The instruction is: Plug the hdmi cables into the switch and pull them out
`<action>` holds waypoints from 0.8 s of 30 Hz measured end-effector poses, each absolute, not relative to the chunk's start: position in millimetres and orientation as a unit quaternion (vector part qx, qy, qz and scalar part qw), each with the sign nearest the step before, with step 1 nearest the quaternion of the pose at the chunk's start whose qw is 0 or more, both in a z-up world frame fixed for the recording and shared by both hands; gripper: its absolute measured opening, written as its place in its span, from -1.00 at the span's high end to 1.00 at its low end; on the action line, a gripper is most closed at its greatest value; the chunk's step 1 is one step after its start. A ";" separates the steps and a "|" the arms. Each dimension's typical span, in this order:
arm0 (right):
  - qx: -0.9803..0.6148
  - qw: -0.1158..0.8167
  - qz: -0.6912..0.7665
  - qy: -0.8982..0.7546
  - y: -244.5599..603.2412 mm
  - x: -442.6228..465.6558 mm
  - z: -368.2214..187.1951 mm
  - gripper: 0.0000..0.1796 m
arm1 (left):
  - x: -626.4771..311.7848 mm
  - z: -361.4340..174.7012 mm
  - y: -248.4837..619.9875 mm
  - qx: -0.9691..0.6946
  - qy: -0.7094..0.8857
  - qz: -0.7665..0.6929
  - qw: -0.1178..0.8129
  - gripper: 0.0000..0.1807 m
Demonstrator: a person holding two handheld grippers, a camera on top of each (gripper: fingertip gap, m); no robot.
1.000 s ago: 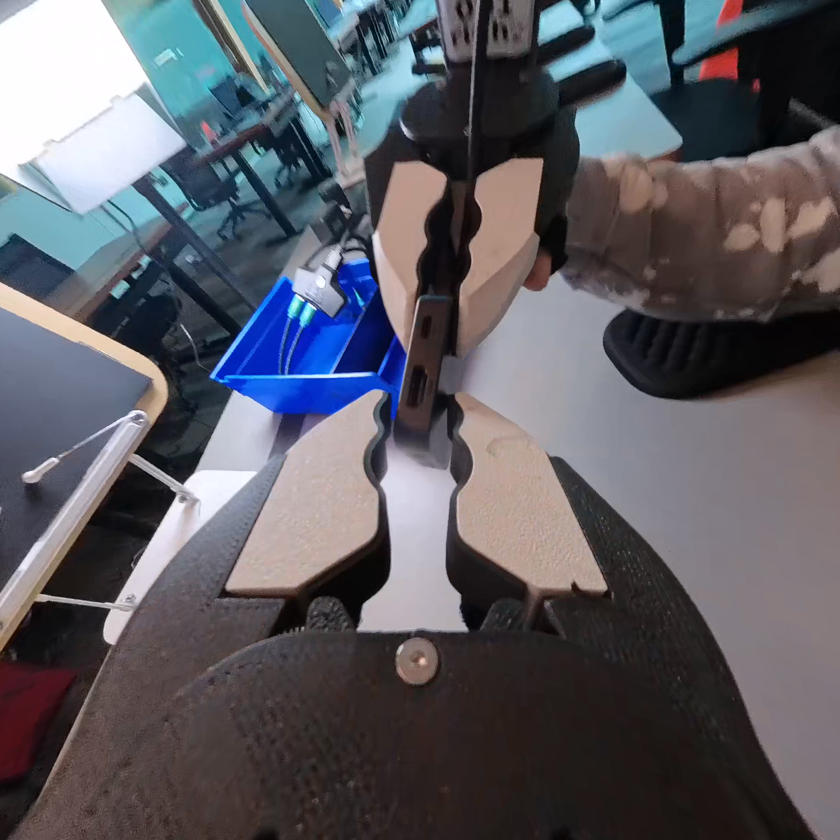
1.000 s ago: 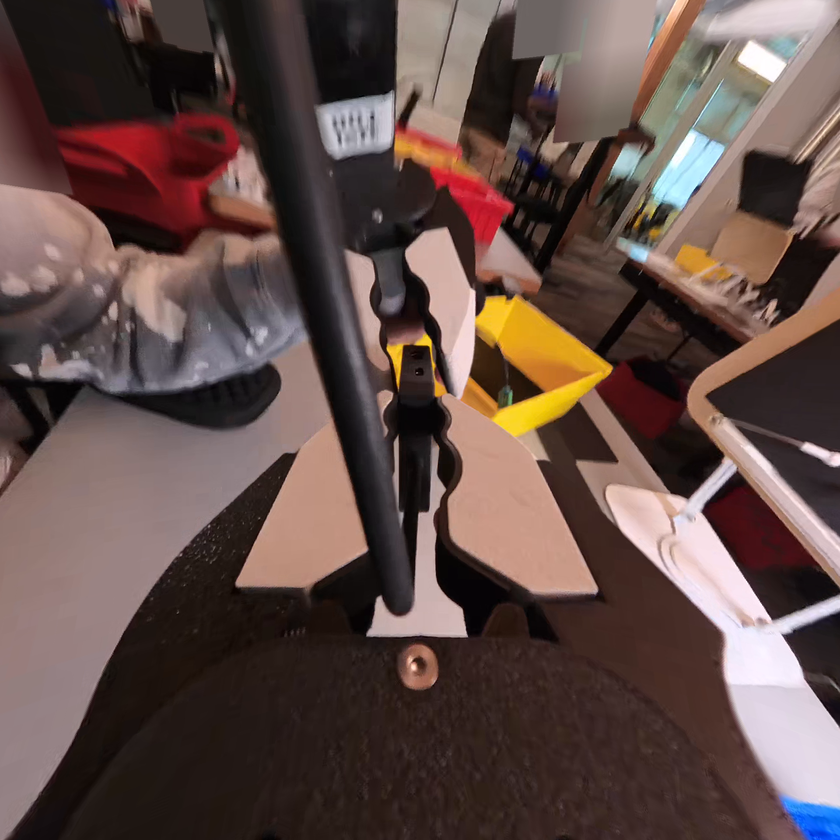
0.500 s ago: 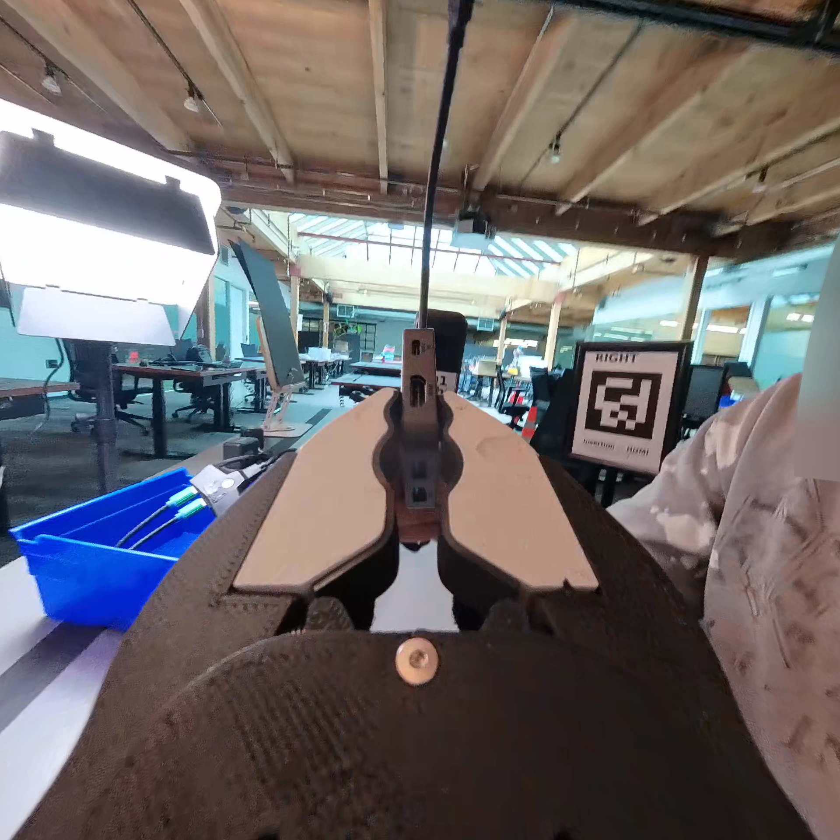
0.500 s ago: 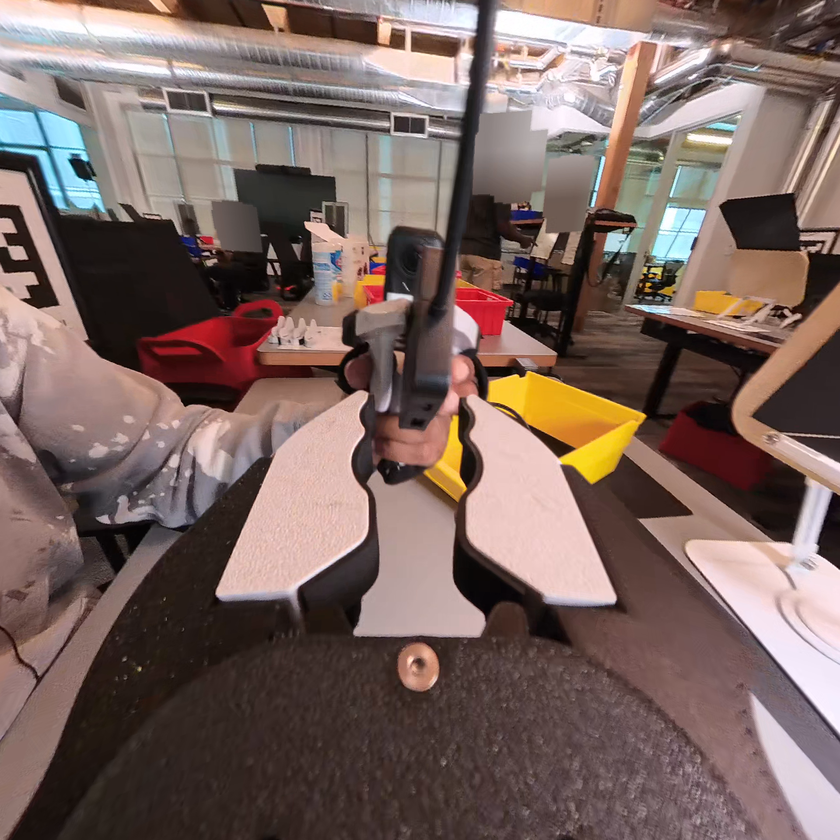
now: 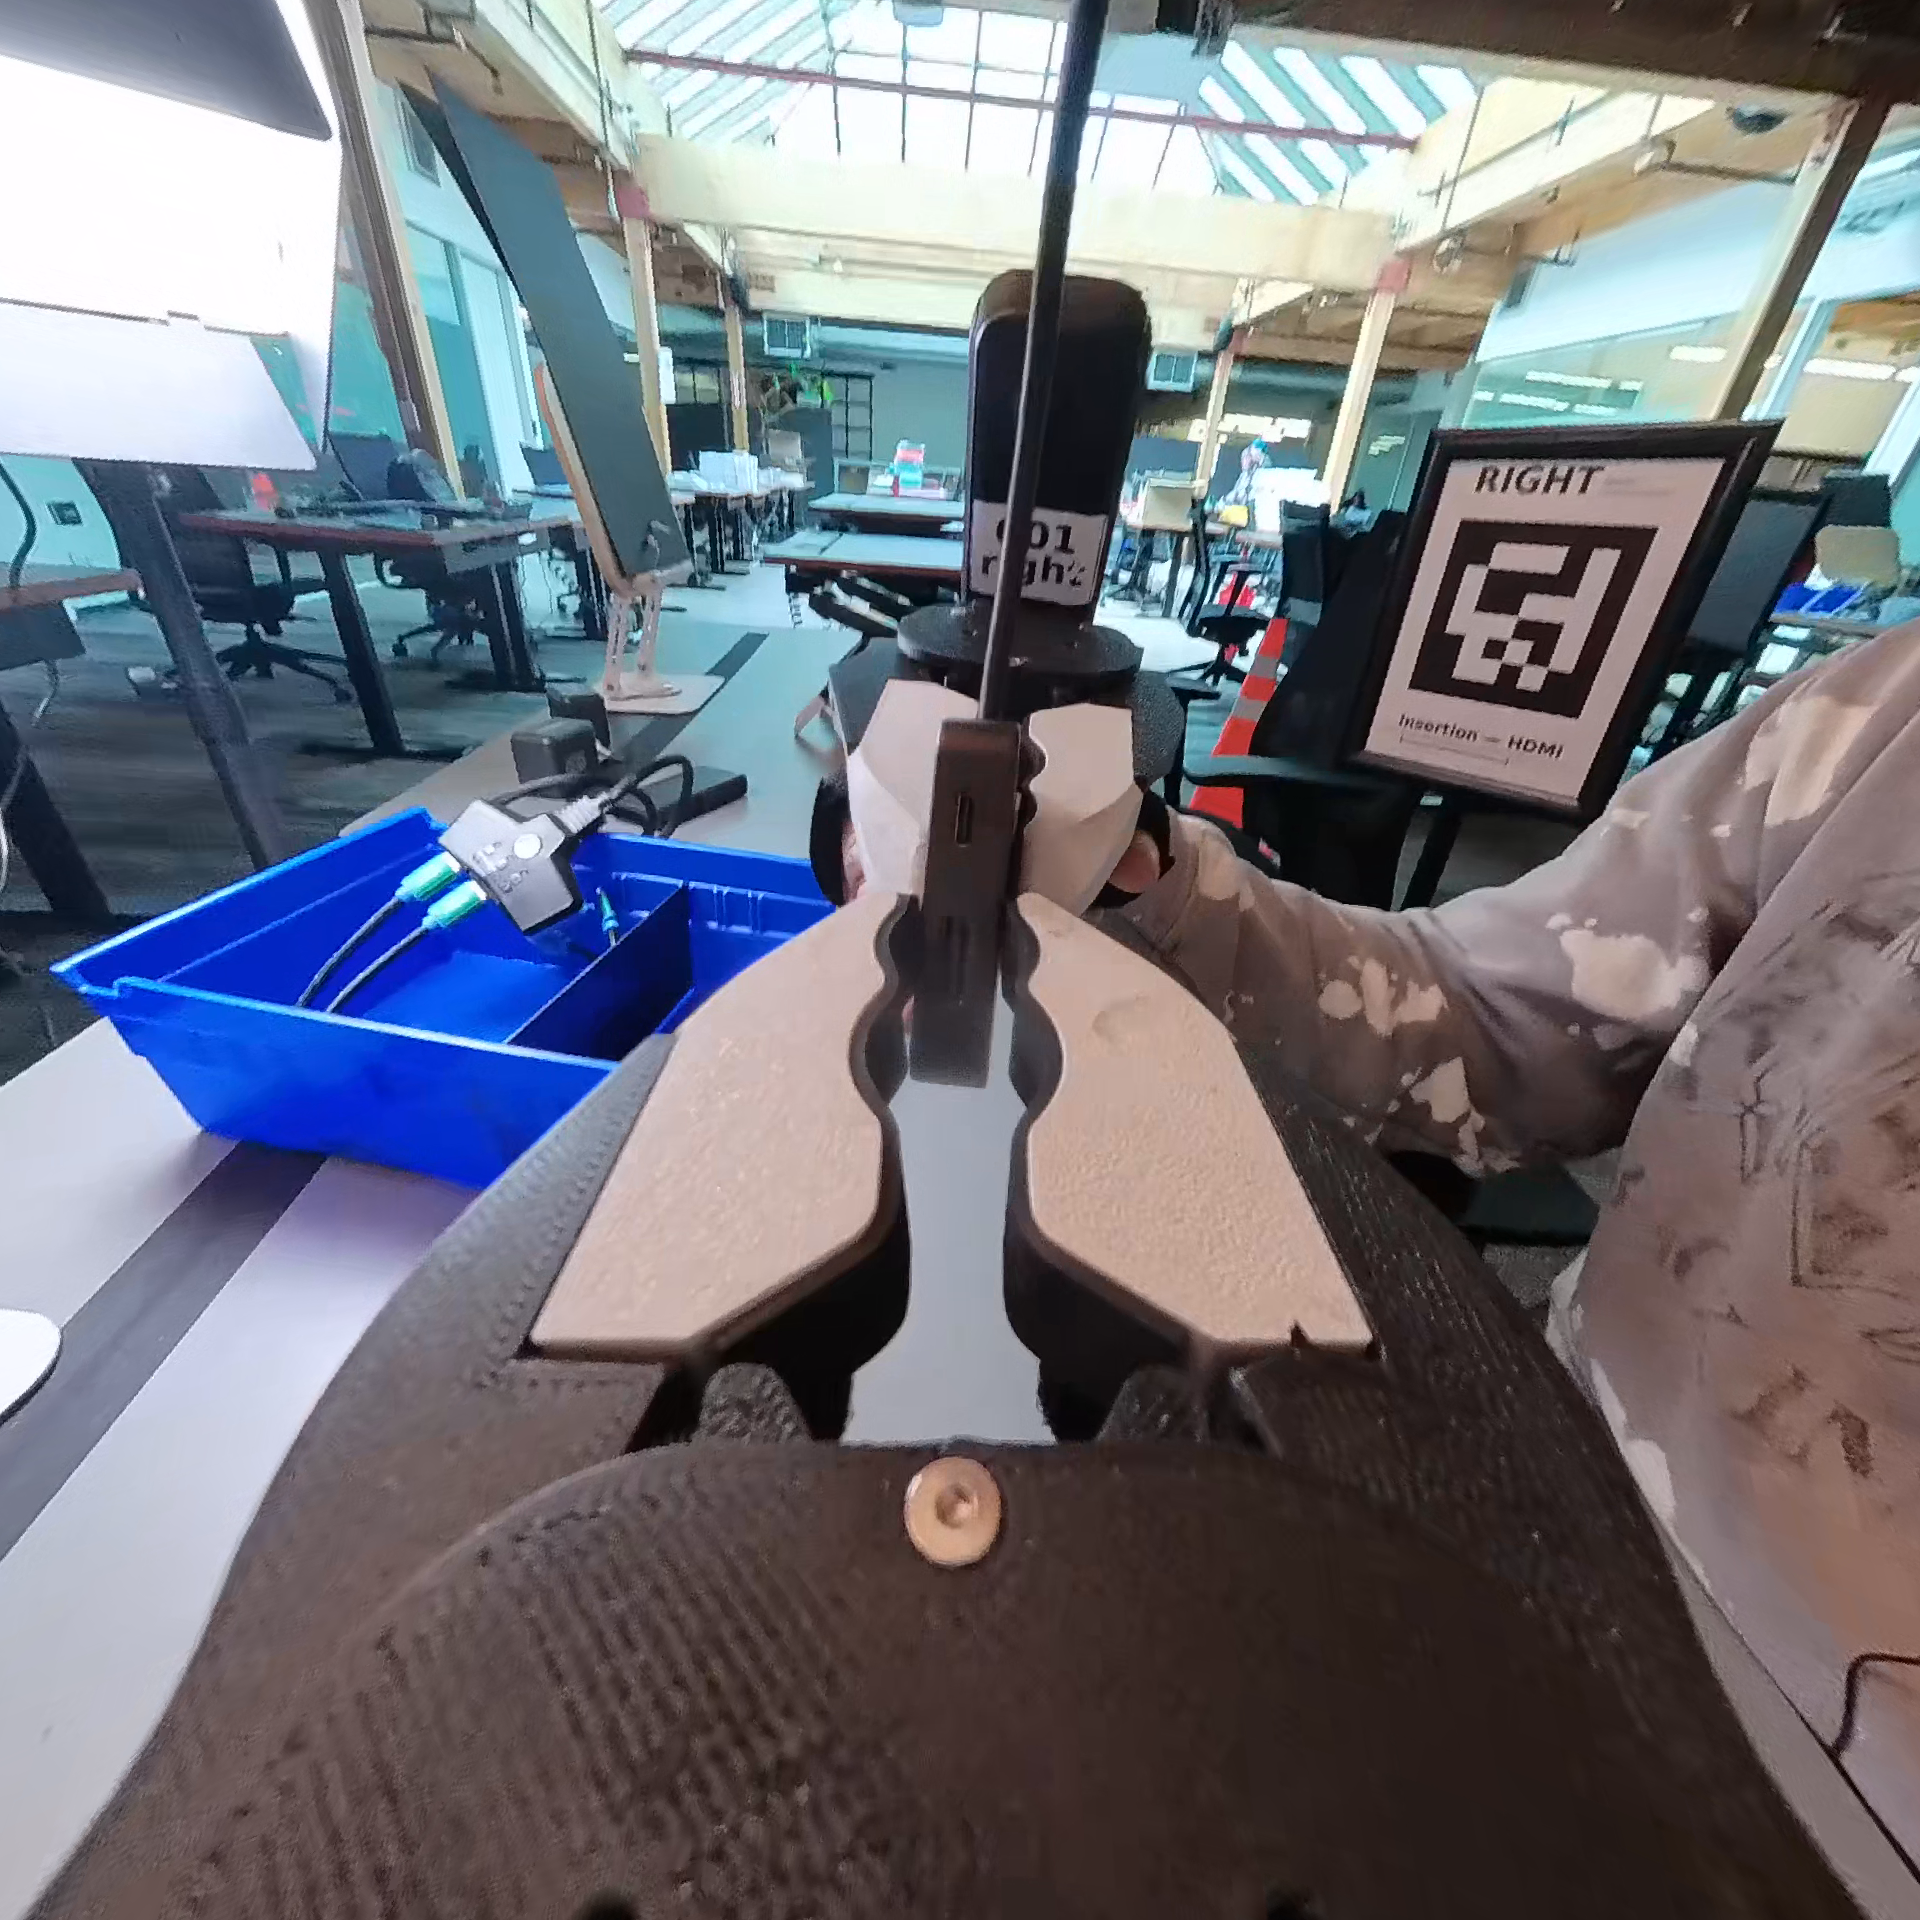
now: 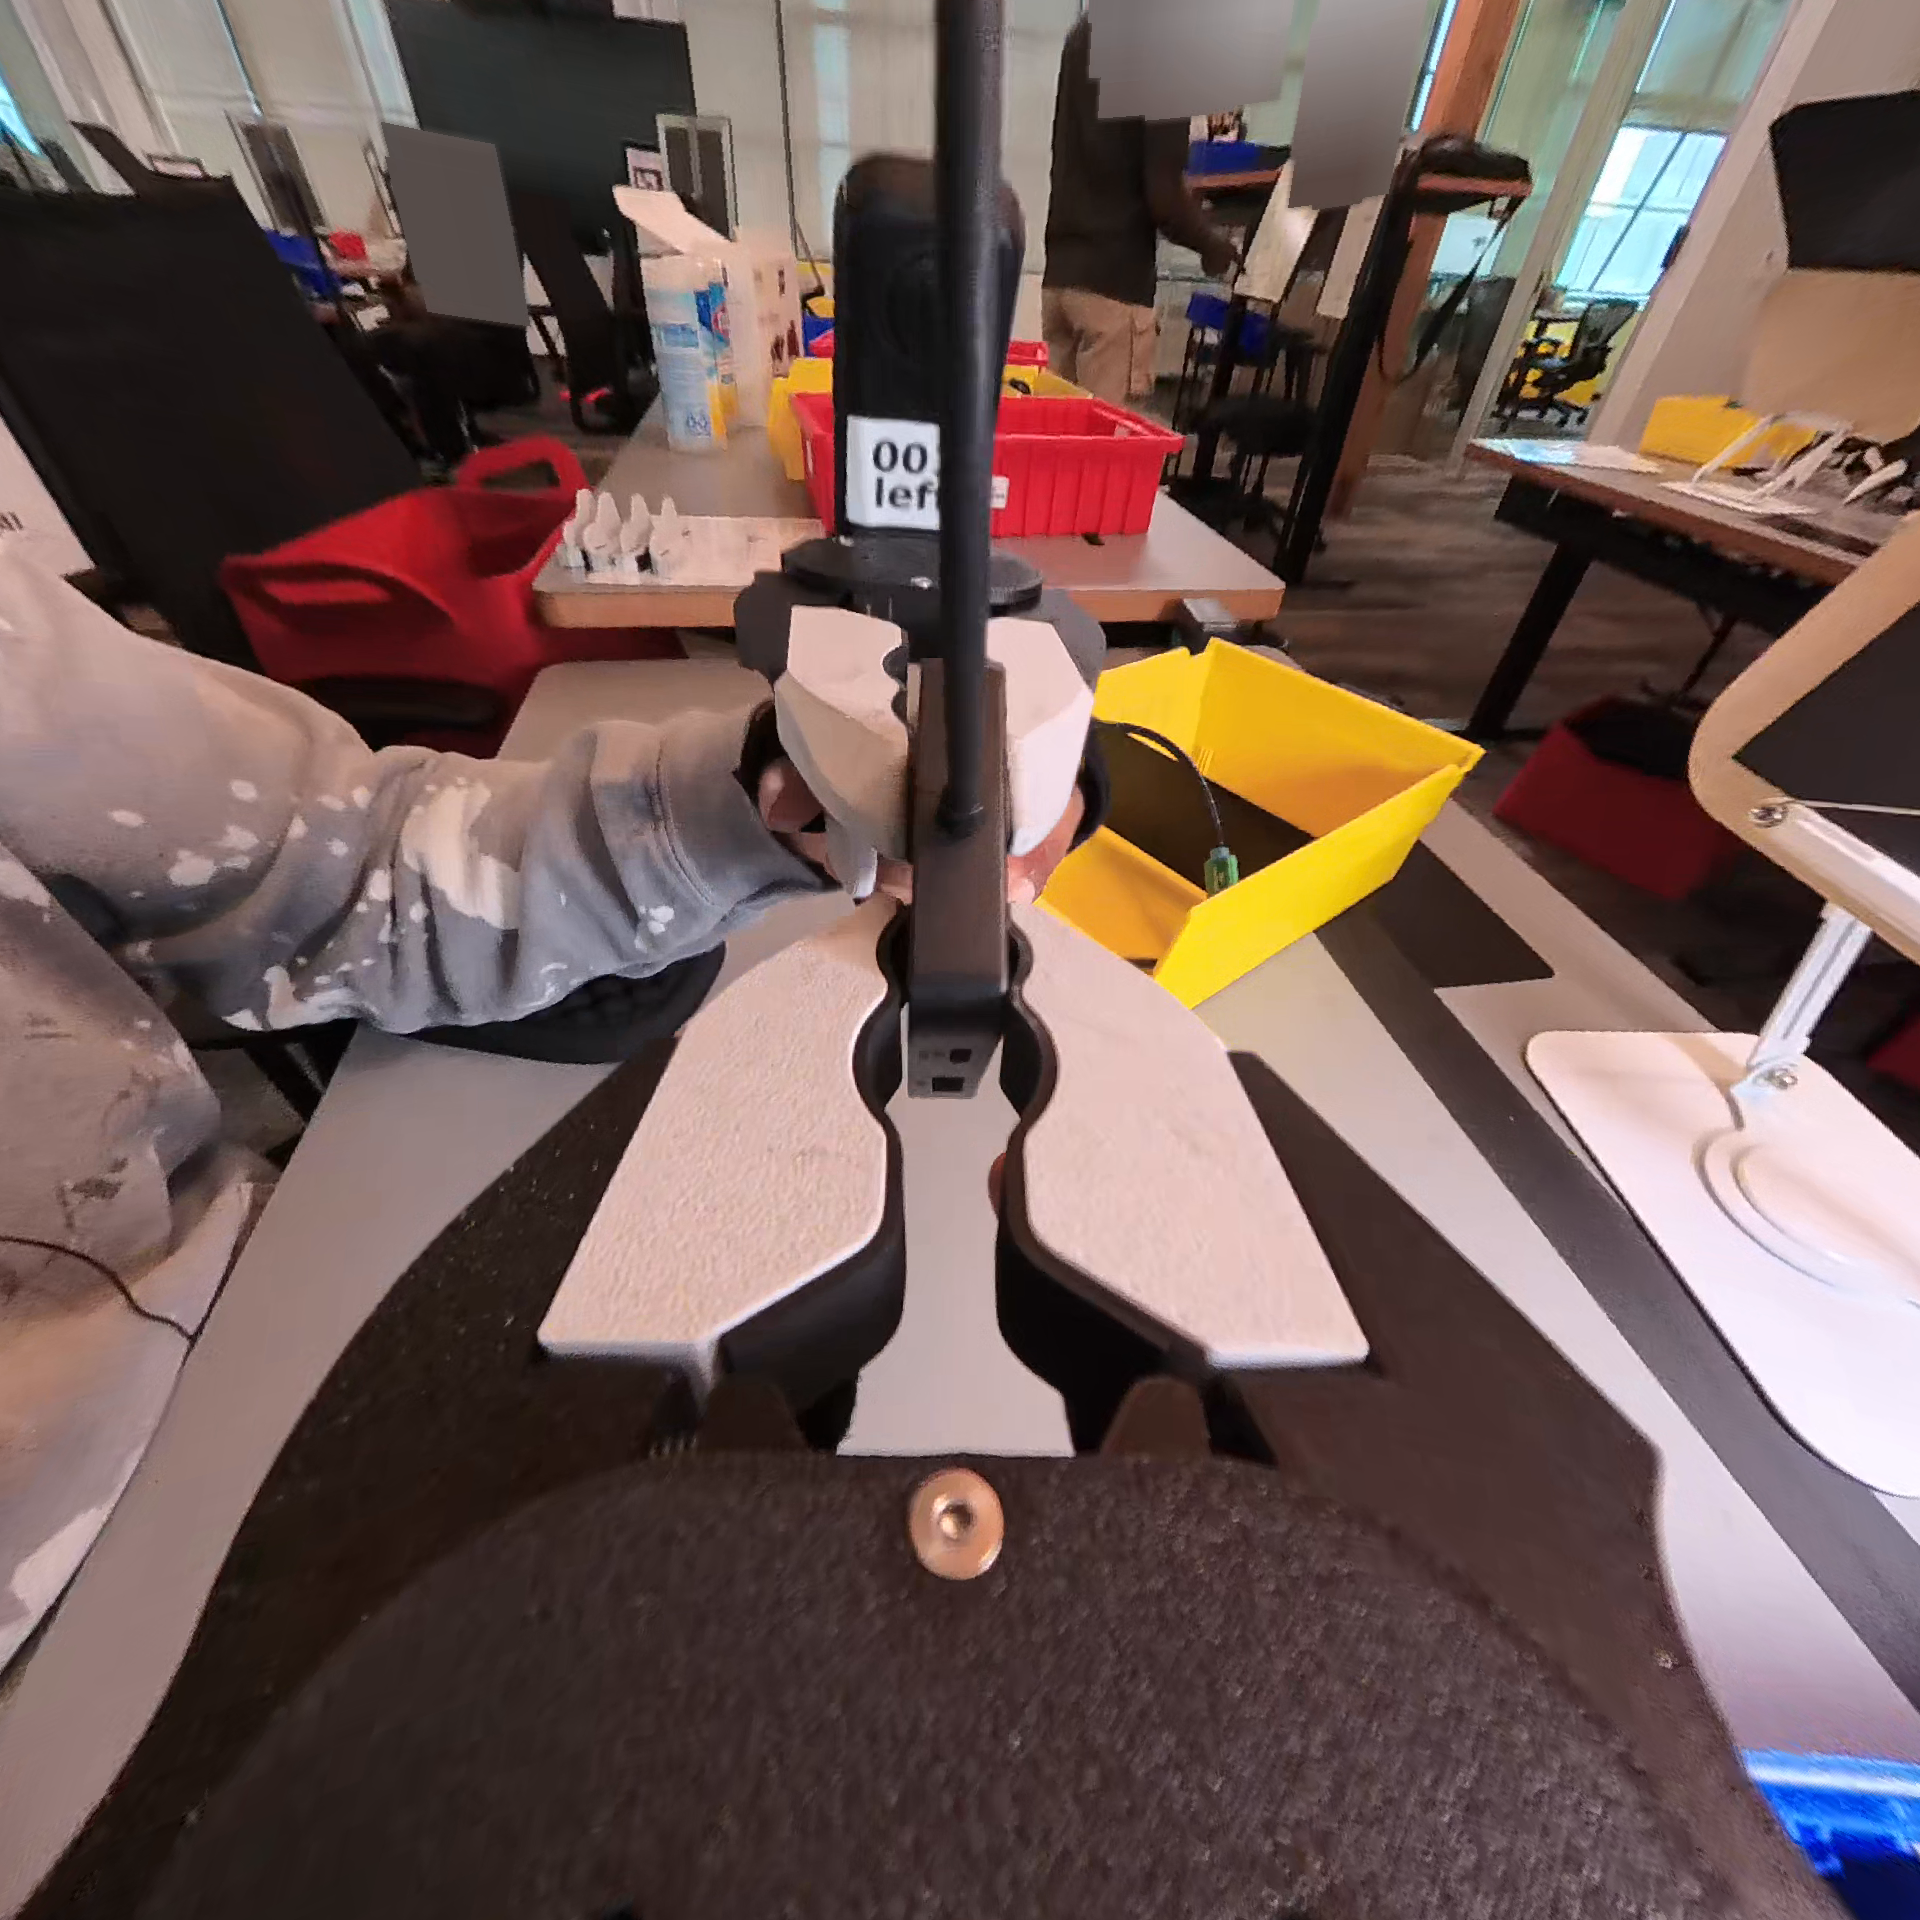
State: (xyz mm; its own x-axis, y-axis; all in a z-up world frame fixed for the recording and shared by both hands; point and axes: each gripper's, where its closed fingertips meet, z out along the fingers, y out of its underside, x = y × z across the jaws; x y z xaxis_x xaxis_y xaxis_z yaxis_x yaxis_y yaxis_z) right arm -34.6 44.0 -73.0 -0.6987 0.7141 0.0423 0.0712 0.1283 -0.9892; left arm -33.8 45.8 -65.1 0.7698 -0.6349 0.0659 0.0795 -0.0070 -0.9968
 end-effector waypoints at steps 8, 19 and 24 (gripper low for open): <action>-0.277 0.299 0.643 -0.648 47.2 -38.3 -52.1 0.74 | -42.2 -50.7 46.4 -0.592 0.162 -0.344 0.710 0.84; -0.293 0.328 0.657 -0.612 85.2 -21.2 -29.0 0.84 | -118.3 -51.8 29.2 -0.701 0.118 -0.164 0.683 0.66; -0.308 0.347 0.671 -0.579 108.5 -15.4 -18.6 0.84 | -263.1 -103.0 -14.8 -0.870 0.042 0.045 0.490 0.61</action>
State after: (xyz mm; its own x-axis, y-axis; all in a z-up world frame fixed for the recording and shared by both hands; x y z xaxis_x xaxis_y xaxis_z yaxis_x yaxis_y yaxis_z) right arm -15.4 108.5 -18.6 -0.5697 0.8218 -0.0117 -0.1084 -0.0892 -0.9901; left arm -263.1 -14.8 -103.0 0.9924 -0.0289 -0.1200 -0.1176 -0.5164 -0.8482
